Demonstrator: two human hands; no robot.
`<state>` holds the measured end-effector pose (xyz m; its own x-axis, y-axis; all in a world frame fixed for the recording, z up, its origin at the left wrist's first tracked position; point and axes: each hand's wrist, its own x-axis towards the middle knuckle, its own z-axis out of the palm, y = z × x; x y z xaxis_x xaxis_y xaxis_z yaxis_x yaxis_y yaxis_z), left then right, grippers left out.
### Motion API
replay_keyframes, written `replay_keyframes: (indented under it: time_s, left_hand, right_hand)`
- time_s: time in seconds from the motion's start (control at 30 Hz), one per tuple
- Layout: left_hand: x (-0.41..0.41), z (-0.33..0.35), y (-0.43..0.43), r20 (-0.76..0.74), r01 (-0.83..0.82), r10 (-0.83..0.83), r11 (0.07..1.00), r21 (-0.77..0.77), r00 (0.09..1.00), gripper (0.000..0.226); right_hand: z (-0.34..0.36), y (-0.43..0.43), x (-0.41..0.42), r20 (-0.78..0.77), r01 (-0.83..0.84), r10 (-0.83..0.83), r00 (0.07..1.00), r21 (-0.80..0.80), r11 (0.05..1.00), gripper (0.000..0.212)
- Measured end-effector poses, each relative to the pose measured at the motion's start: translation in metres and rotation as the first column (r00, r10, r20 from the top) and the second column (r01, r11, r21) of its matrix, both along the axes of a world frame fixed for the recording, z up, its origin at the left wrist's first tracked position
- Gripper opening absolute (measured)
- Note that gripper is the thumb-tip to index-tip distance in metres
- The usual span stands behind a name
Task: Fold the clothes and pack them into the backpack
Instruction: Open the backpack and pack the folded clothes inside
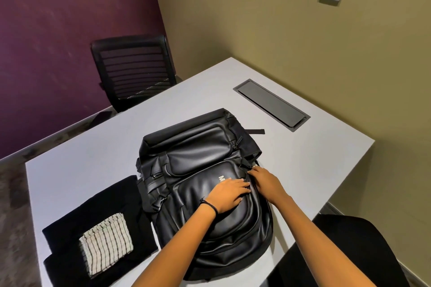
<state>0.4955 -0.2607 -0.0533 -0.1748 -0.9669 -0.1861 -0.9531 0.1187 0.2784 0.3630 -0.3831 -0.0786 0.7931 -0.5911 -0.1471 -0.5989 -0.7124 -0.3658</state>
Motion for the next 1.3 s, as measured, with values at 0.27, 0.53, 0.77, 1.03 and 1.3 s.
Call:
replay_keyframes:
  time_s: [0.27,0.53,0.77,1.03,1.3]
  left_hand:
    - [0.002,-0.002,0.01,0.165,-0.01,-0.015,0.988,0.153,0.986,0.056]
    - [-0.005,0.003,0.02,0.239,-0.067,-0.005,0.954,0.292,0.971,0.068]
    - [-0.004,0.011,0.02,0.199,-0.107,0.031,0.916,0.386,0.979,0.067]
    - [-0.013,0.005,0.025,0.191,-0.154,0.091,0.927,0.343,0.977,0.065]
    - [-0.031,0.007,0.038,0.14,-0.102,0.079,0.98,0.169,0.987,0.056]
  right_hand:
    - [0.003,0.001,-0.002,-0.068,0.014,-0.026,0.997,-0.167,0.986,0.023]
    - [0.007,0.009,-0.015,-0.121,0.009,-0.033,0.992,-0.194,0.981,0.033]
    - [-0.004,0.026,-0.051,-0.126,0.049,-0.071,0.989,-0.174,0.984,0.032]
    - [0.005,0.067,-0.083,-0.12,0.087,-0.109,0.987,-0.175,0.981,0.013]
    - [0.003,0.113,-0.102,-0.049,0.18,-0.18,0.982,-0.012,0.984,0.019]
